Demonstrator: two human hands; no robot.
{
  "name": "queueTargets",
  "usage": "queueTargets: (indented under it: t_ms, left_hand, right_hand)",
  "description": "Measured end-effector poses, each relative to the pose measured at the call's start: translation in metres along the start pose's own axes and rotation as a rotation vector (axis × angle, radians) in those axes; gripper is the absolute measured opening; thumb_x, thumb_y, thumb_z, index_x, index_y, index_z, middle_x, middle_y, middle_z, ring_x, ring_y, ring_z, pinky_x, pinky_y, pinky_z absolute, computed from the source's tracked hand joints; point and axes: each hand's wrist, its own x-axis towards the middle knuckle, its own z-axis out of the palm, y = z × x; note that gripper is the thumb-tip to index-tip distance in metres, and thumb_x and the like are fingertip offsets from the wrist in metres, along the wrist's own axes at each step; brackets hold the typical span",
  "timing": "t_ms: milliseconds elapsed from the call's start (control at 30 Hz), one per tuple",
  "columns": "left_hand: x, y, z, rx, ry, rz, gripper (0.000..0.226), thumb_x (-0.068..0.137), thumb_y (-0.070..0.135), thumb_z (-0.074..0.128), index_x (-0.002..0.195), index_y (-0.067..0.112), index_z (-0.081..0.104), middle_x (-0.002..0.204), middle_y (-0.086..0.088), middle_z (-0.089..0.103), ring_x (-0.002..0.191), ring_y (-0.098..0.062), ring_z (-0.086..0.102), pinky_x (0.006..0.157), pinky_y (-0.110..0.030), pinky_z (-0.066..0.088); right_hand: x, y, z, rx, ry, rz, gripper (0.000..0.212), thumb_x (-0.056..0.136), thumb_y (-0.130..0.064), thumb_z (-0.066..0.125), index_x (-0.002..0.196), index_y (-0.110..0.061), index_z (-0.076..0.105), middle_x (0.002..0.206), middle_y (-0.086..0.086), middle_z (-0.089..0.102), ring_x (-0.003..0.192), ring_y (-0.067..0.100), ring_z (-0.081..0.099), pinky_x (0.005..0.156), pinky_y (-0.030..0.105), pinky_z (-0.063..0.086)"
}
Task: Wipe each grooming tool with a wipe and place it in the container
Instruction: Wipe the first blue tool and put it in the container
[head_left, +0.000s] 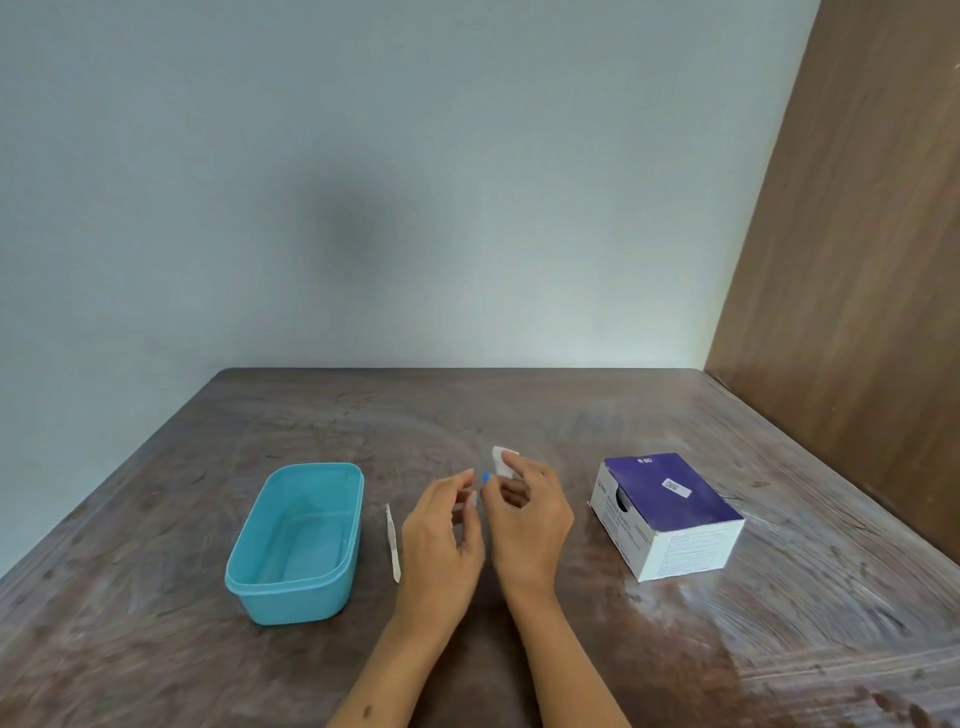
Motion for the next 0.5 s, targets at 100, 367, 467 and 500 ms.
queueTargets:
  t_ms: [100, 367, 467, 500]
  left_hand:
    - [0.0, -0.002, 0.001, -0.054, -0.01, -0.114, 0.032, 0.088, 0.007, 0.057, 0.121, 0.01, 0.058, 0.109, 0.003, 0.063, 0.093, 0.0, 0.059, 0.077, -0.004, 0.046]
    - [0.002, 0.002, -0.008, -0.307, -0.007, -0.311, 0.033, 0.081, -0.006, 0.061, 0.105, 0.016, 0.065, 0.091, 0.009, 0.067, 0.082, 0.007, 0.065, 0.072, -0.009, 0.051]
    - [0.002, -0.005, -0.01, -0.35, 0.019, -0.347, 0.03, 0.08, -0.007, 0.063, 0.103, 0.013, 0.068, 0.091, 0.002, 0.071, 0.083, -0.005, 0.068, 0.071, -0.017, 0.056]
    - [0.001, -0.006, -0.01, -0.362, 0.027, -0.359, 0.029, 0.08, -0.007, 0.063, 0.101, 0.013, 0.068, 0.09, 0.002, 0.071, 0.082, -0.005, 0.069, 0.069, -0.017, 0.056]
  right_hand:
    - [-0.003, -0.003, 0.002, 0.079, -0.029, -0.019, 0.029, 0.078, 0.004, 0.067, 0.101, -0.014, 0.069, 0.097, -0.003, 0.063, 0.076, 0.0, 0.065, 0.064, 0.008, 0.05]
    - [-0.013, -0.003, 0.0, 0.101, -0.098, -0.048, 0.03, 0.08, 0.005, 0.065, 0.09, -0.023, 0.07, 0.09, -0.008, 0.066, 0.077, 0.002, 0.066, 0.068, 0.01, 0.051]
    - [-0.016, -0.004, 0.0, 0.096, -0.112, -0.042, 0.024, 0.079, 0.003, 0.066, 0.087, -0.018, 0.073, 0.087, -0.007, 0.068, 0.076, 0.001, 0.066, 0.067, 0.01, 0.051]
    - [-0.017, -0.004, 0.0, 0.097, -0.103, -0.037, 0.022, 0.078, 0.002, 0.066, 0.087, -0.017, 0.073, 0.086, -0.006, 0.069, 0.076, 0.001, 0.066, 0.067, 0.01, 0.051]
